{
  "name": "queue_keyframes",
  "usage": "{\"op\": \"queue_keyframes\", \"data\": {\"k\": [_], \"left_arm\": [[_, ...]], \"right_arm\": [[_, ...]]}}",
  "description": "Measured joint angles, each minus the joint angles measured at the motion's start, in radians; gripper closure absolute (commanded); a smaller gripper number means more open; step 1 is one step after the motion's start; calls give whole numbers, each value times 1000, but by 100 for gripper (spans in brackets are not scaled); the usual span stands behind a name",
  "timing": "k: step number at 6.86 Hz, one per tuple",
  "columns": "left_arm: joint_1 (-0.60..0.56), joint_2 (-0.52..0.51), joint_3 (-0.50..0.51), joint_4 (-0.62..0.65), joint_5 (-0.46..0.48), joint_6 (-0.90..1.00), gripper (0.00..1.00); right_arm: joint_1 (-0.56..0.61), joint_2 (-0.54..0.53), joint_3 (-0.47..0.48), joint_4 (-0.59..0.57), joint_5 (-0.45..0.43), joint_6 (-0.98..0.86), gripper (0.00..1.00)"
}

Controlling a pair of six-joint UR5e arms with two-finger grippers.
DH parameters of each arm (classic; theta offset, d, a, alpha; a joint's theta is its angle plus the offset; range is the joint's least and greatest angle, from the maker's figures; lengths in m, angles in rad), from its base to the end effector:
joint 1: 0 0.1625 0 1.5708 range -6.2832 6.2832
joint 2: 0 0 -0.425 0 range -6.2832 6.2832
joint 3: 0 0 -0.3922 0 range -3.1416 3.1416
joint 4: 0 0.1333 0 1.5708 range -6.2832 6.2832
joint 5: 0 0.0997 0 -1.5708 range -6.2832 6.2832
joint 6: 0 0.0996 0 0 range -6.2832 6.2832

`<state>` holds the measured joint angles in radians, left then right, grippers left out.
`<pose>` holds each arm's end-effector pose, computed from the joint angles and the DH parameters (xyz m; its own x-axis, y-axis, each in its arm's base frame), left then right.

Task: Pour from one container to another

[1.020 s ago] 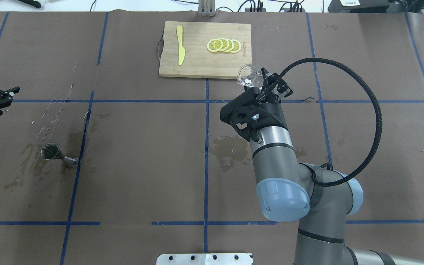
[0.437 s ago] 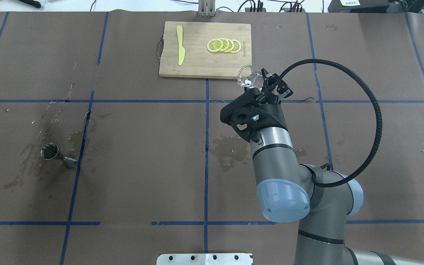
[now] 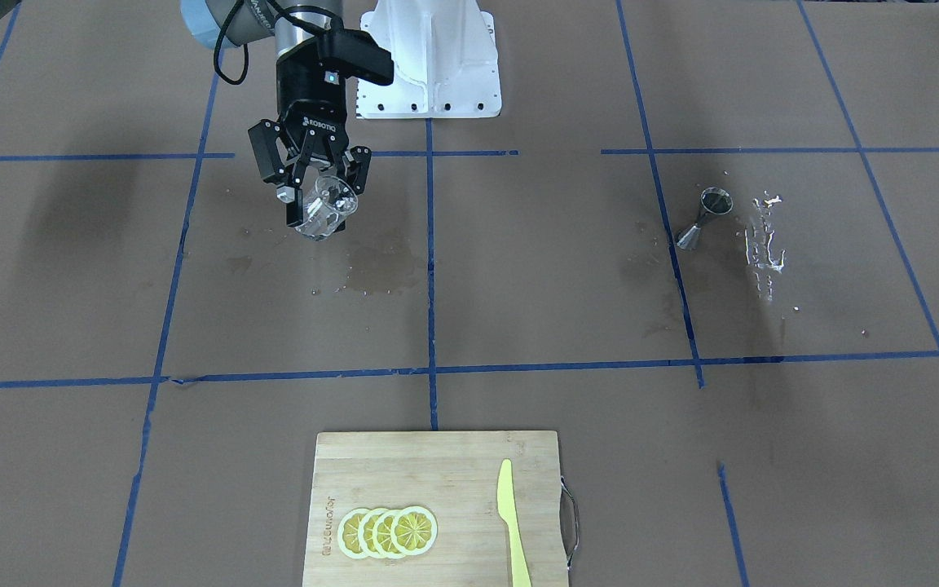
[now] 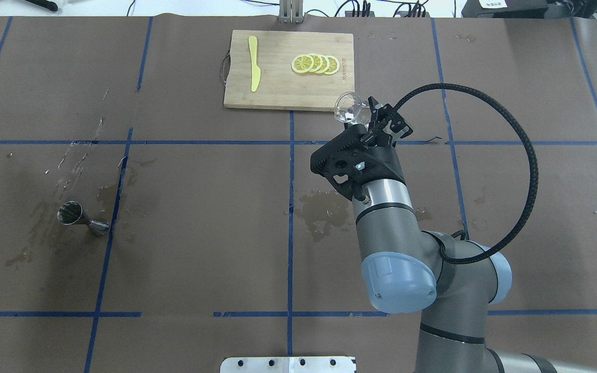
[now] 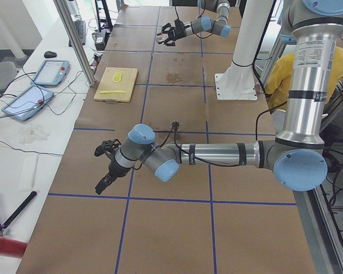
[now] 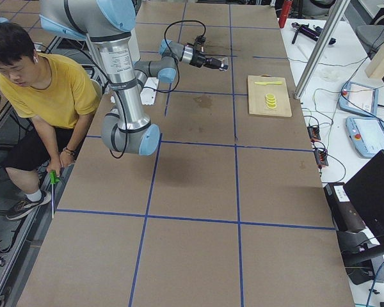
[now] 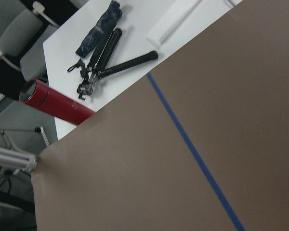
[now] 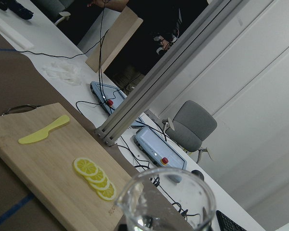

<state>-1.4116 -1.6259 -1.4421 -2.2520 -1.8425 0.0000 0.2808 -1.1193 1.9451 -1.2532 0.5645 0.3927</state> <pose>-0.0178 -0.5611 0.6375 0.9268 0.3040 -0.2203 -0.1302 0.8106 0.5709 -0.4597 -0.3589 0.1880 0.9719 -0.2341 0.0247 0.0285 0.2213 0.9748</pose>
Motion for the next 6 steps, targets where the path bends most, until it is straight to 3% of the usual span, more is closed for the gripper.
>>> {"op": "queue_keyframes", "data": {"k": [1,3,4,6], "left_arm": [[-23,-1,5,137,-30,63,0],[-47,2,9,409,-186,143,0],[-51,12,9,503,-289,149,0],[-62,77,-14,566,-541,145,0]], "right_arm": [[0,0,0,0,0,0,100],[-1,-3,-1,20,2,-1,100],[-2,-12,-5,53,4,-4,100],[-5,-30,-7,91,5,-8,100]]}}
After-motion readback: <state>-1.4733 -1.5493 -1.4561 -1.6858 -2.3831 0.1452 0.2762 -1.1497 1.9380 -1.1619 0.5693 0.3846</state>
